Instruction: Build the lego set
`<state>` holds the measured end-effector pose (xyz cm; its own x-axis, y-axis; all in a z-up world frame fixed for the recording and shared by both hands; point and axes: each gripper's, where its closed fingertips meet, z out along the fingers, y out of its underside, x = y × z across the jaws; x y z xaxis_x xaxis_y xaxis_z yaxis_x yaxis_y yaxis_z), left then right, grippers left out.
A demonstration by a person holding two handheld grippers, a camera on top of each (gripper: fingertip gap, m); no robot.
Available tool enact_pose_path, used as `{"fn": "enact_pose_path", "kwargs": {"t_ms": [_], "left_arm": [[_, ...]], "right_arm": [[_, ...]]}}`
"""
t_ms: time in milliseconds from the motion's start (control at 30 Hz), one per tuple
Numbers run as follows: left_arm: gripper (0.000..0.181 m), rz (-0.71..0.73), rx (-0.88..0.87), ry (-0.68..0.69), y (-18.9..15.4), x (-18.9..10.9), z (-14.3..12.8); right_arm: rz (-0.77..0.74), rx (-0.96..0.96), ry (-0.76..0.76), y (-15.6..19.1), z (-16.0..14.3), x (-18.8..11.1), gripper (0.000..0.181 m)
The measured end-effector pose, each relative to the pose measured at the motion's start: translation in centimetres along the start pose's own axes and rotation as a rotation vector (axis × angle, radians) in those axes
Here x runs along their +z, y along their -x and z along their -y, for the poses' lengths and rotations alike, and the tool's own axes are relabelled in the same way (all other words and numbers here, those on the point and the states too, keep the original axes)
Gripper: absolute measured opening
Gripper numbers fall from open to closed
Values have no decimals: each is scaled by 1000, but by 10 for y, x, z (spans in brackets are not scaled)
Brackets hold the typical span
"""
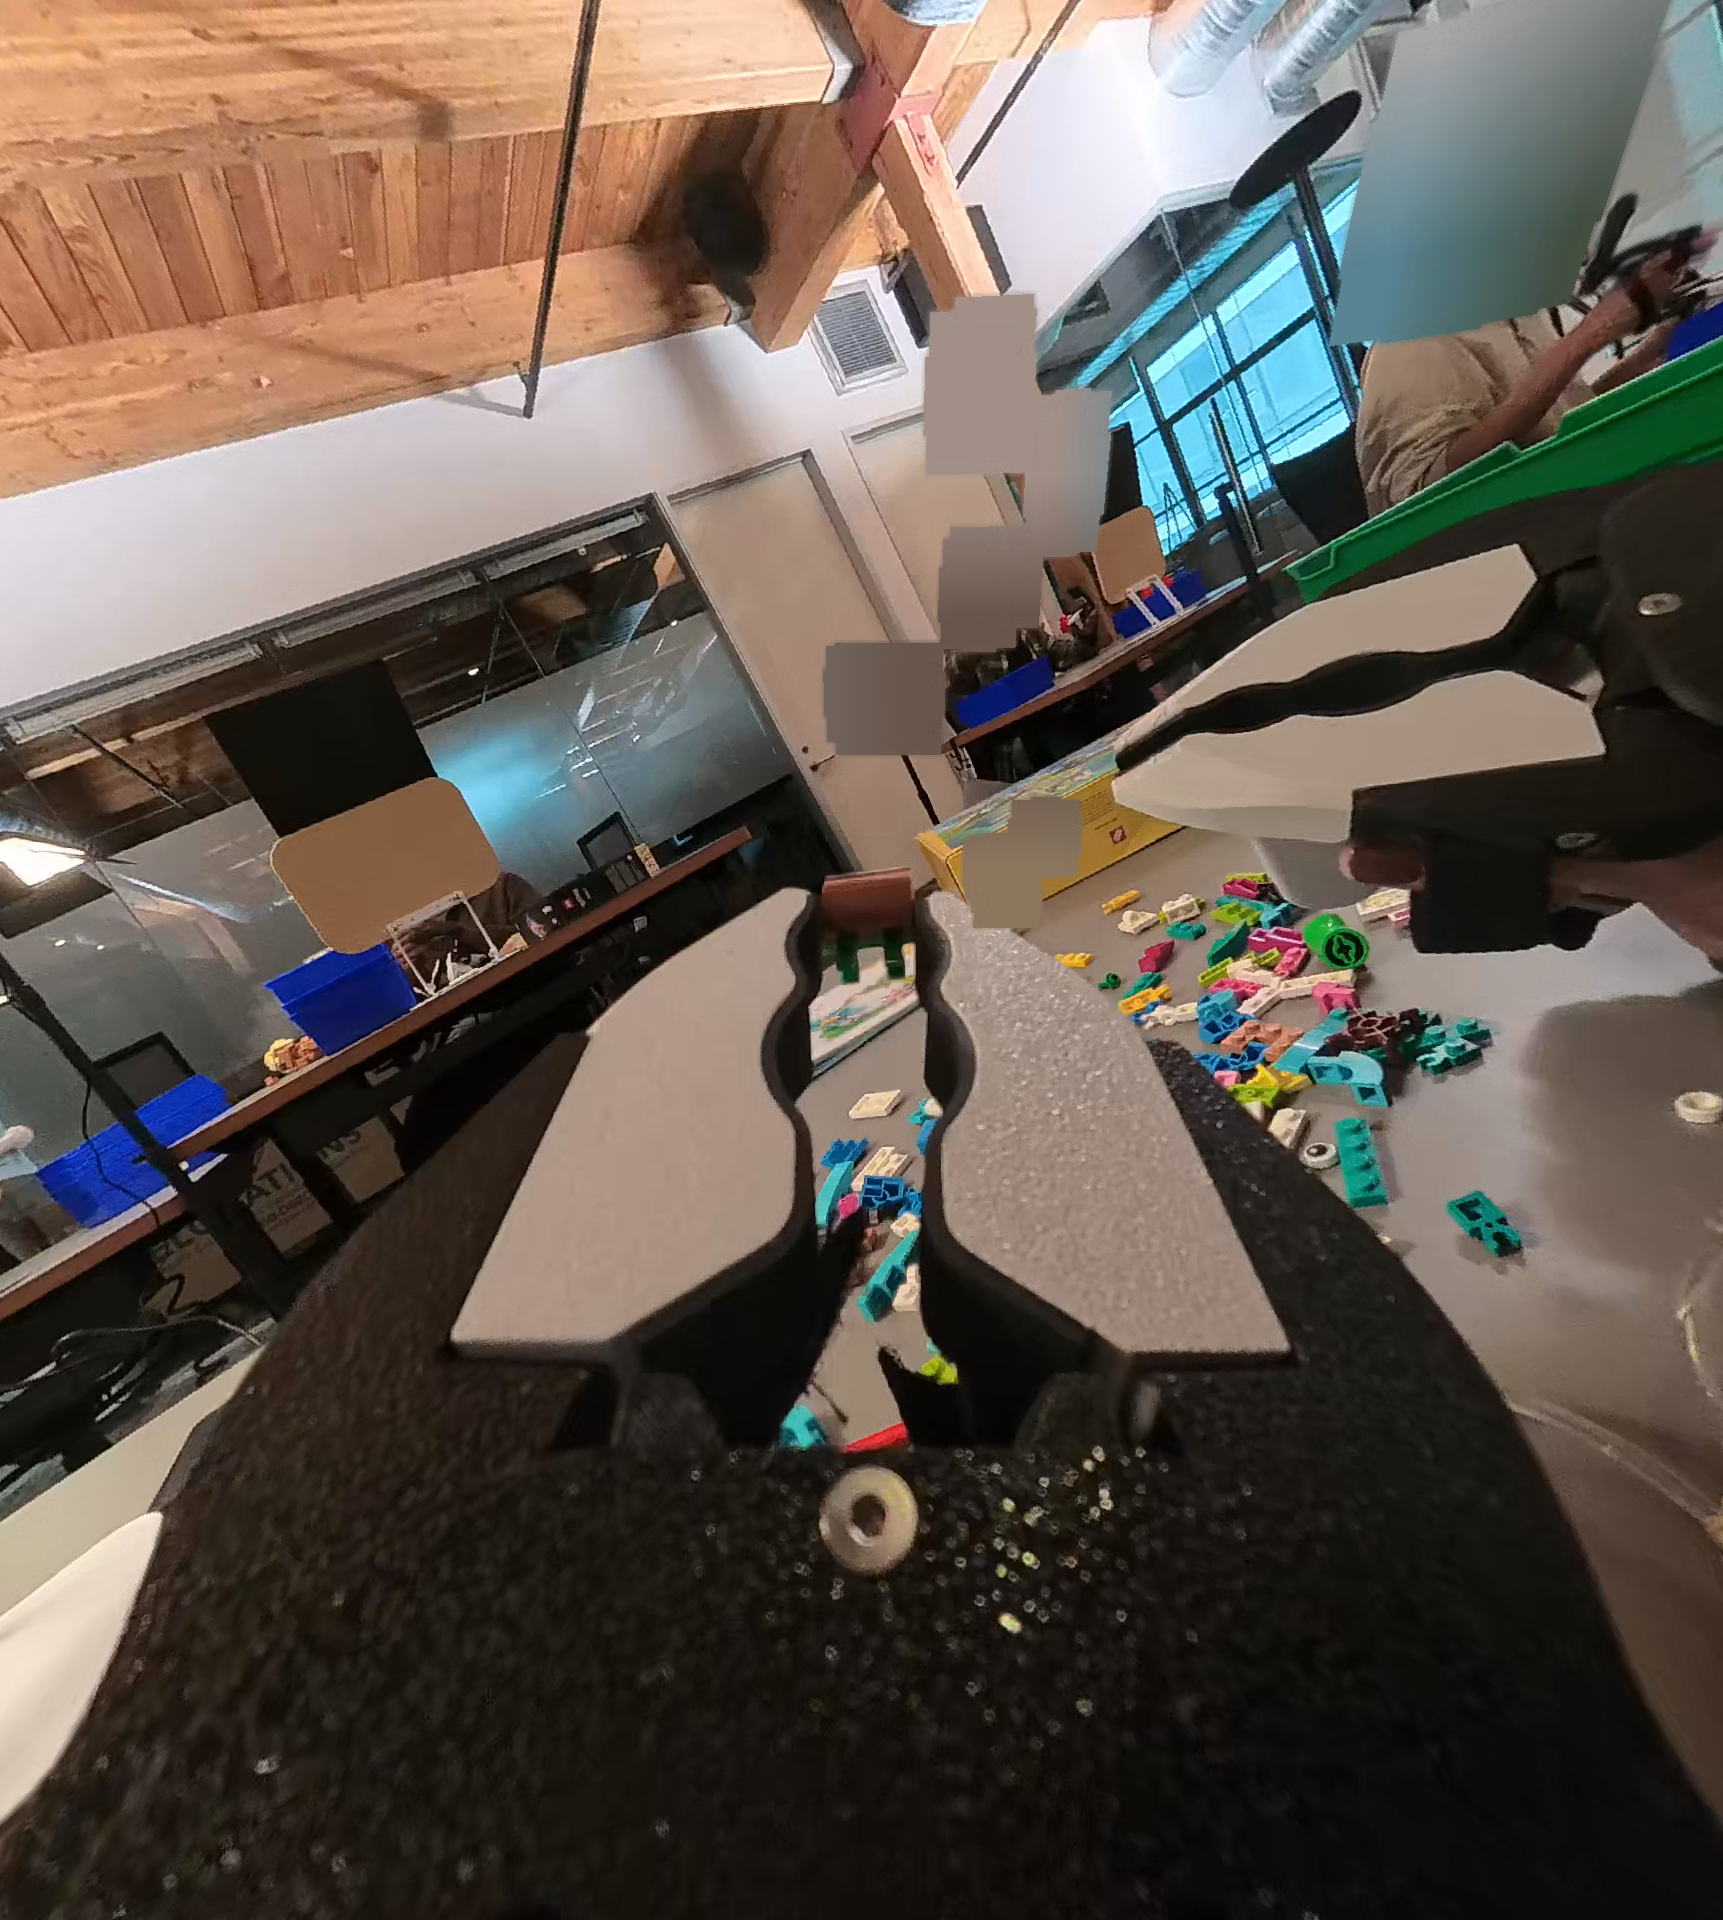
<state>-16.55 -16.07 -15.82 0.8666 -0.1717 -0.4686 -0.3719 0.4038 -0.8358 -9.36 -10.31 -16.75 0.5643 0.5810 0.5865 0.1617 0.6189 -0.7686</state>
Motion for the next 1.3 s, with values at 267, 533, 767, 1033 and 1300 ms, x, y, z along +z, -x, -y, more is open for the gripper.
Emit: {"fn": "enact_pose_path", "kwargs": {"t_ms": [267, 533, 767, 1033, 1300], "left_arm": [[16, 27, -28, -13, 9, -1, 0], [16, 27, -17, -25, 8, -1, 3], [16, 43, 9, -9, 11, 1, 0], [16, 54, -34, 7, 16, 2, -5], [16, 28, -50, -15, 19, 0, 1]], "right_arm": [[26, 1, -7, 5, 3, -4, 4], [15, -28, 3, 5, 3, -4, 3], [18, -76, 0, 7, 5, -6, 0], [21, -160, 52, 12, 1, -4, 0], [-2, -174, 88, 4, -8, -6, 0]]}}
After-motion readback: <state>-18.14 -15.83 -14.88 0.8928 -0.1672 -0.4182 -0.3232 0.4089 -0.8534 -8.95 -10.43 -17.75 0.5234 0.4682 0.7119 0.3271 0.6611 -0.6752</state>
